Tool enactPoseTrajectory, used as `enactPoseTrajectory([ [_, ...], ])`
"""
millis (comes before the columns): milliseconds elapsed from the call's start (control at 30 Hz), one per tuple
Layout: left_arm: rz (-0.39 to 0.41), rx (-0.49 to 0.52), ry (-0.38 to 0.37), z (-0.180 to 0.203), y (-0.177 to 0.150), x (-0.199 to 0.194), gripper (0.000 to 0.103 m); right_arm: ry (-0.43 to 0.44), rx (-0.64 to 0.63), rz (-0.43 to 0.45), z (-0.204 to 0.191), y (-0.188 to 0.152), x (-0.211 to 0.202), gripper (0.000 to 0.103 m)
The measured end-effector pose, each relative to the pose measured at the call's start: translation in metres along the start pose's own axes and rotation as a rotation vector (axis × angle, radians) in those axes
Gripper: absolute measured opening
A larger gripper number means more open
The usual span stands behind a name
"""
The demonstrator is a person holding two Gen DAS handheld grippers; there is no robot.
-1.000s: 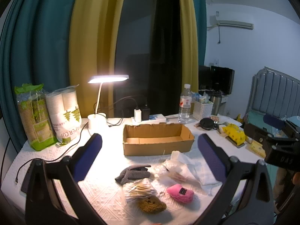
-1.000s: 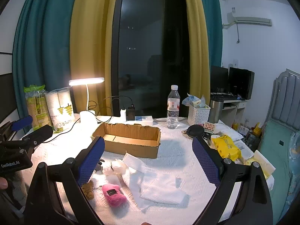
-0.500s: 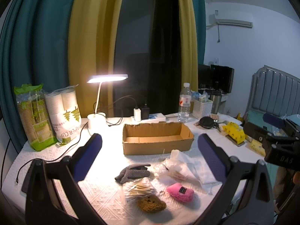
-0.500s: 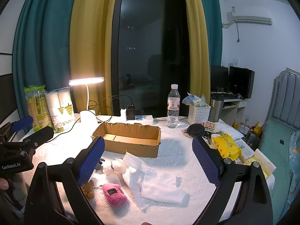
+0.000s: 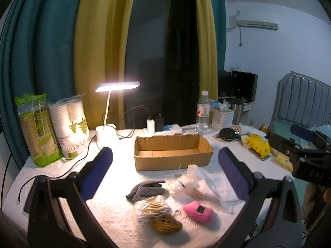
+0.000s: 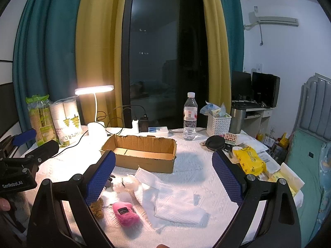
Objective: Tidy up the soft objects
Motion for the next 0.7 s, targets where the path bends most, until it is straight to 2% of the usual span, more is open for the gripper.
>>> enactPoseTrajectory([
  [700,0.001,0.001,0.0,0.0019,-0.0006,0.0001,0.103,0.0,0.003,-0.001,0.0011,-0.0006,0.0,0.096],
])
Point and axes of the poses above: each gripper's, at about its wrist camera, not at the fingertips, and x roughly the way its jaws point, z to its right, y to its top, the point moved 10 cm from there along x, roughly the way its jaws point, and after that the axes turned 2 degrees about -y, right-handed, at the moved point
